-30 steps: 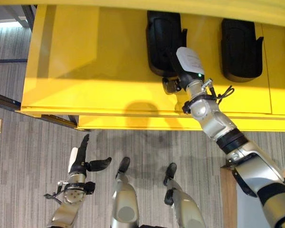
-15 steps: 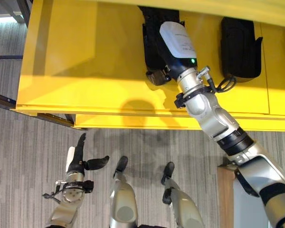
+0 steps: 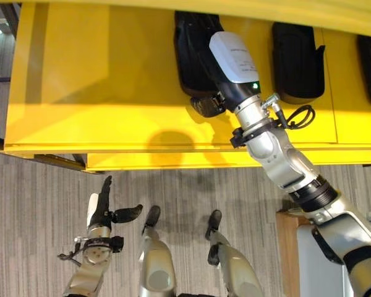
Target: Move parts from the plastic box to the shelf.
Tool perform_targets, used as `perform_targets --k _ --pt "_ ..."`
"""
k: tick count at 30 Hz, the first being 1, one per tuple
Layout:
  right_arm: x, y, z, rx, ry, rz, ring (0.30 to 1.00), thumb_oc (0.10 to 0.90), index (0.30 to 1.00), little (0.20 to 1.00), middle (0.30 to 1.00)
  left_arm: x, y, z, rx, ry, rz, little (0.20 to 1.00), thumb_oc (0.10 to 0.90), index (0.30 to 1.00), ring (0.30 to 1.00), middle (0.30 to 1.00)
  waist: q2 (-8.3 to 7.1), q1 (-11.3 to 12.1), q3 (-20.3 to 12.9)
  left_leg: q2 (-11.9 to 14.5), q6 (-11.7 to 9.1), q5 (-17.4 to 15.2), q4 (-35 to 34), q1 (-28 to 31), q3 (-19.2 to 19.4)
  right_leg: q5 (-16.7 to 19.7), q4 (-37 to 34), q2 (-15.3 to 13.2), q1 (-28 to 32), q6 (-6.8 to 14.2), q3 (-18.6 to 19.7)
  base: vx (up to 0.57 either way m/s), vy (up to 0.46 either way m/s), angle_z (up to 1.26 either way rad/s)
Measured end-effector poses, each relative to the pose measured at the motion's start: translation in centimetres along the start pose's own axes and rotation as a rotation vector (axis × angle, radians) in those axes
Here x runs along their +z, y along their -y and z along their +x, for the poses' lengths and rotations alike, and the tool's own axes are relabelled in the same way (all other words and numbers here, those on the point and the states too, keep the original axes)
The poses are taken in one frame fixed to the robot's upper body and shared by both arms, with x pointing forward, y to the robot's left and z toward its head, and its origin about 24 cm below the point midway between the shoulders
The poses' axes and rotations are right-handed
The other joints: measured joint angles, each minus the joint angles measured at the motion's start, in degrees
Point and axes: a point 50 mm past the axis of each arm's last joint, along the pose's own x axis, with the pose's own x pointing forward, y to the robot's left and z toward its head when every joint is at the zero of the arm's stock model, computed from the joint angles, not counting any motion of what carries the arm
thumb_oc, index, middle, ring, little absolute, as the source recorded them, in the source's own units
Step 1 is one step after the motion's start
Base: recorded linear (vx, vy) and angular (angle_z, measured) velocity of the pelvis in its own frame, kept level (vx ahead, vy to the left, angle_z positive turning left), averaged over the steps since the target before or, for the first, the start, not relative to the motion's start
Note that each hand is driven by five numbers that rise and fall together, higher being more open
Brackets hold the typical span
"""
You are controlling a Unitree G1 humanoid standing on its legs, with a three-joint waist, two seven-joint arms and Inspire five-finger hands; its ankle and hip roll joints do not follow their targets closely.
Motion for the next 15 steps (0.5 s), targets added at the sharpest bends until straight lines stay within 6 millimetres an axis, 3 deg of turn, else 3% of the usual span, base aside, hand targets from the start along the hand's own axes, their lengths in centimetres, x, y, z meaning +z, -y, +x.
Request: perform_targets --k 5,10,15 --pt "0.5 0.2 -2.1 -0.027 0.017 0.064 1.000 0.900 1.000 1.000 1.000 -0.3 -0.1 -0.1 0.010 -0.017 -0.003 1.000 0.900 1.000 1.000 1.000 -0.01 -1.30 -0.01 -0.01 0.23 -0.23 -0.05 0.96 0.90 0.00 0.12 -0.02 0.41 0.02 0.64 0.02 -0.012 -0.07" --pt "-0.5 -0.2 -5.9 -0.001 -0.067 0.169 1.000 0.900 1.000 1.000 1.000 -0.5 -0.1 -0.7 0.037 -0.032 -0.045 1.000 0.900 1.000 1.000 1.000 0.07 -3.14 -0.09 0.03 0.54 -0.53 -0.49 4.08 2.53 -0.07 0.38 0.01 2.25 0.08 1.97 0.03 -0.024 -0.14" --pt "-1.0 0.5 -7.4 -0.033 -0.087 0.213 1.000 0.900 1.000 1.000 1.000 0.3 -0.7 -0.8 0.079 0.001 -0.090 1.000 0.900 1.000 1.000 1.000 0.89 -4.67 -0.78 -0.01 1.09 -0.85 -0.69 5.01 2.68 -0.17 0.50 -0.07 2.97 0.19 2.15 0.01 -0.005 -0.02"
